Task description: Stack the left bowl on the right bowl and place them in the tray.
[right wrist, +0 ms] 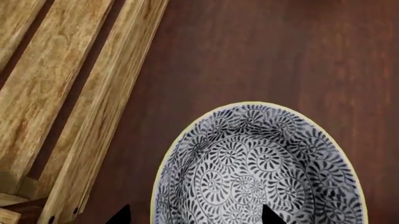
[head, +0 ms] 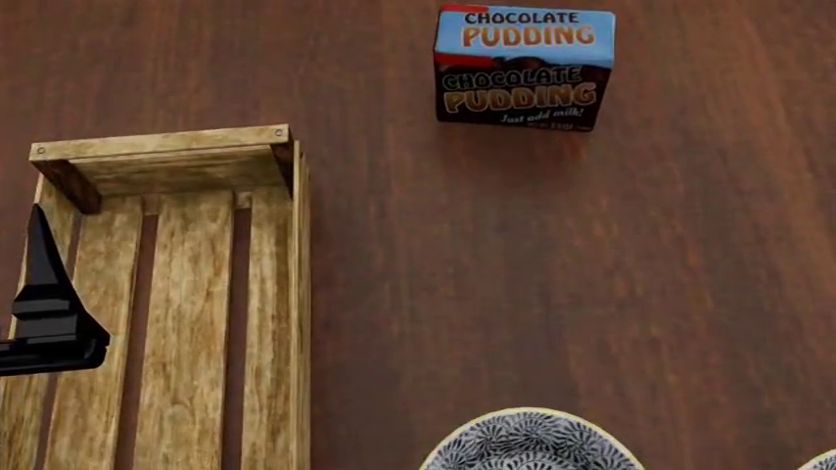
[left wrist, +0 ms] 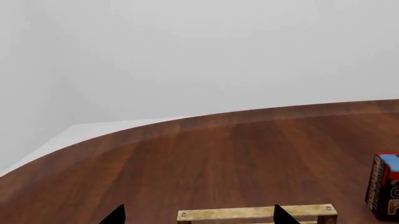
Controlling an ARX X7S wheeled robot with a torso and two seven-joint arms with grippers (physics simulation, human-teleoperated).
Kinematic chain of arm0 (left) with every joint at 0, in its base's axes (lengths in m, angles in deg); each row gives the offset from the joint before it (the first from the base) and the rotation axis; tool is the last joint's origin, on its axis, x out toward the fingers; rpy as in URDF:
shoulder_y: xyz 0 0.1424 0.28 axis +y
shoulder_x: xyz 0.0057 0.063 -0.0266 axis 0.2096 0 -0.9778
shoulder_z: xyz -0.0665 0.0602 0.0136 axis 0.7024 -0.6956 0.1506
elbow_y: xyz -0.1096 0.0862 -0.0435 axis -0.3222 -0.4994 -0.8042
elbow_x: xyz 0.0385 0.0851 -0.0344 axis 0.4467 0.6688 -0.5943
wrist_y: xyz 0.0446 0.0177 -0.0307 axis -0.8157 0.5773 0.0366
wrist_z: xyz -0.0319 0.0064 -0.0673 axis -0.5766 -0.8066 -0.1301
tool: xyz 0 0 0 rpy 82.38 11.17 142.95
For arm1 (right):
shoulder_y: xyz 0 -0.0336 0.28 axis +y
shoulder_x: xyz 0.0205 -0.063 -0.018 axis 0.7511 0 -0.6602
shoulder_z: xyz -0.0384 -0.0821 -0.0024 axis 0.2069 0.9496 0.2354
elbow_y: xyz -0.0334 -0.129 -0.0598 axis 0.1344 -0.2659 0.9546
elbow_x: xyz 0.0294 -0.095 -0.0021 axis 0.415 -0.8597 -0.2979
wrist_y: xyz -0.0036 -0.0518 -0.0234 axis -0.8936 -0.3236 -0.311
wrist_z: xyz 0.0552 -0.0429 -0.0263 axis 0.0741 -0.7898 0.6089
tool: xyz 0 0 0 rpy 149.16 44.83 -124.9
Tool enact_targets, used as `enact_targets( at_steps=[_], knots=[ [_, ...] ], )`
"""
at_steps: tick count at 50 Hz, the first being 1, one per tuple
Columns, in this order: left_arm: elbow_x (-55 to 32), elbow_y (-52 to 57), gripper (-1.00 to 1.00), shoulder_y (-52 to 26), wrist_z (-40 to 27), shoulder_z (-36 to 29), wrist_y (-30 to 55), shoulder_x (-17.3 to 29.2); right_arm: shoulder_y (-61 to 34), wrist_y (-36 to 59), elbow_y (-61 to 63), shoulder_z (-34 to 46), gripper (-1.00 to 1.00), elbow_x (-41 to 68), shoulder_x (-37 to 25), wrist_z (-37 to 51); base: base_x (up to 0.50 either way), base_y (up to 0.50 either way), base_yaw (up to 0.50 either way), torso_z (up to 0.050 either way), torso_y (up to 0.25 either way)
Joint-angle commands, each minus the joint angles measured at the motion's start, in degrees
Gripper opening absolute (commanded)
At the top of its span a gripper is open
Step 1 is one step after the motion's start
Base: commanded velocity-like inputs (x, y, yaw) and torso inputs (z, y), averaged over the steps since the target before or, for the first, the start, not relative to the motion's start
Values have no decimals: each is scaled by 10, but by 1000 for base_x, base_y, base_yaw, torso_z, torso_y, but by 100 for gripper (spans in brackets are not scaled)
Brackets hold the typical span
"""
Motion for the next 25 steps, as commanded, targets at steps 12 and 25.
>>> enact_targets(
  at_steps=[12, 25],
  knots=[
    [-1, -4, 100, 0, -3, -2, -4, 3, 47, -9, -59, -3, 100, -3, 22, -59, 0, 0, 0, 0, 0],
    [-1, -6, 100, 0, -5, -6, -6, 4, 67, -18, -96, -3, 100, -6, 22, -103, 0, 0, 0, 0, 0]
  ],
)
